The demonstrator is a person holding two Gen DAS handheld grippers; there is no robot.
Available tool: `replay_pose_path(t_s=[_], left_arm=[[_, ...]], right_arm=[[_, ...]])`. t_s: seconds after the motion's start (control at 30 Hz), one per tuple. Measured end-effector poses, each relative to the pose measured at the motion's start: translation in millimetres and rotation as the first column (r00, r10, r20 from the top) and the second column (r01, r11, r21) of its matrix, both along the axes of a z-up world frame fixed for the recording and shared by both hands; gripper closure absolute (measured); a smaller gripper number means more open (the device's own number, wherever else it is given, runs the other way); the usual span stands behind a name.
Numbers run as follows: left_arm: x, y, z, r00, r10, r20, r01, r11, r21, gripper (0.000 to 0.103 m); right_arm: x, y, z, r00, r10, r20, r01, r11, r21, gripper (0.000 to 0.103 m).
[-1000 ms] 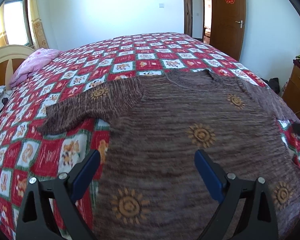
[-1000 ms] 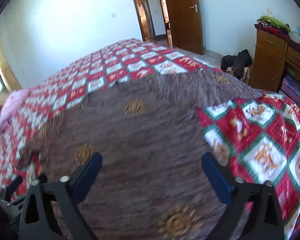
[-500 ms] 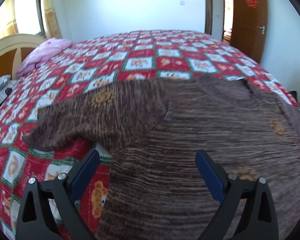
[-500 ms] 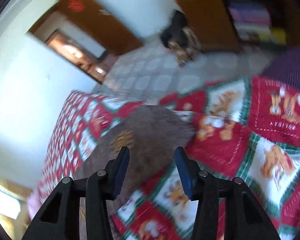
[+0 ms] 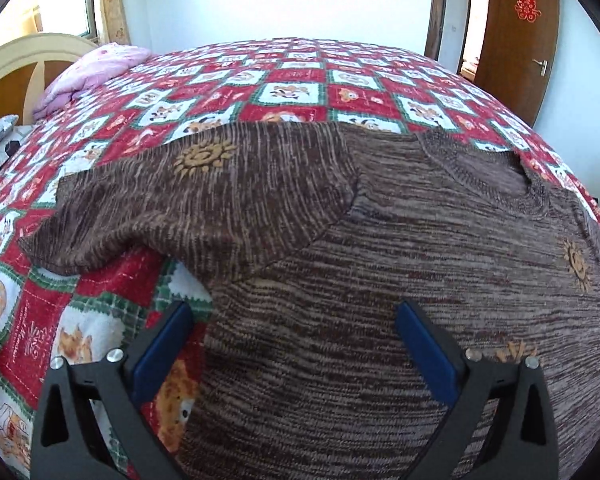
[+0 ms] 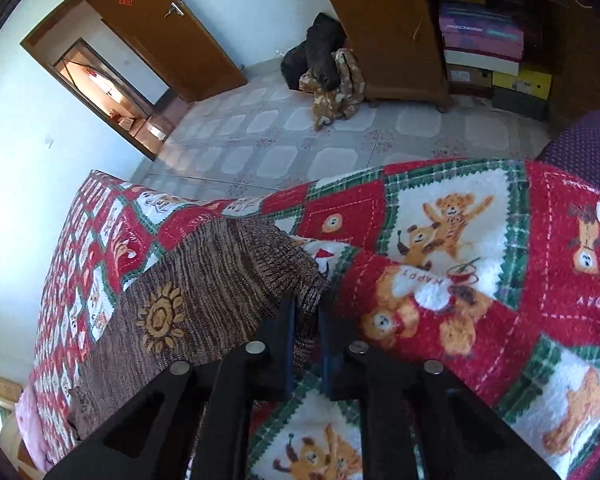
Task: Fold small clothes
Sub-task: 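Grasp the sweater sleeve with the right gripper and lift it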
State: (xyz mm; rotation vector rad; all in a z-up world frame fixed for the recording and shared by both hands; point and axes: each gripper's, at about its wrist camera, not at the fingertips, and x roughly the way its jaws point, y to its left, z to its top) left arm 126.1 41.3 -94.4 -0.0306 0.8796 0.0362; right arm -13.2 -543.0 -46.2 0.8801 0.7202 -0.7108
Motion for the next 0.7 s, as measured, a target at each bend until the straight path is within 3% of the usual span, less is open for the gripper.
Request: replay_pose_path(t_s=[0.2, 0.33, 0.43, 0.53, 0.7], left_arm=[[0.6, 4.3, -0.5, 1.0, -0.003, 0.01, 0.003, 0.999, -0.032, 0.0], [0.1, 5.3, -0.5, 1.0, -0.005, 0.017, 0.006, 0.999, -0.04, 0.0], [-1.0, 6.6, -0.4, 1.0, -0.008, 0.024, 0.009, 0.999, -0.051, 0.0], [-1.7, 7.8, -0.5, 0.999, -0.01, 0.032, 0.011, 0.998, -0.061, 0.0], [-1.6, 7.9, -0.6, 0.999, -0.011, 0.036, 0.013, 0.998, -0.063, 0.0]], right_arm=[[5.3, 15.7, 27.4, 0.999, 0.038, -0.027, -0.041, 0.994, -0.105, 0.097], [24.2, 54.8, 67.5, 0.991, 0.128, -0.029, -0.131, 0.956, -0.264, 0.097], [45.4, 101.9, 93.0, 0.966, 0.256, -0.044, -0.255, 0.9, -0.353, 0.097], [69.4, 167.9, 107.6, 0.909, 0.414, -0.052, -0.397, 0.82, -0.412, 0.097], [105.5, 283.4, 93.7, 0.758, 0.652, -0.036, -0.614, 0.692, -0.38, 0.097]])
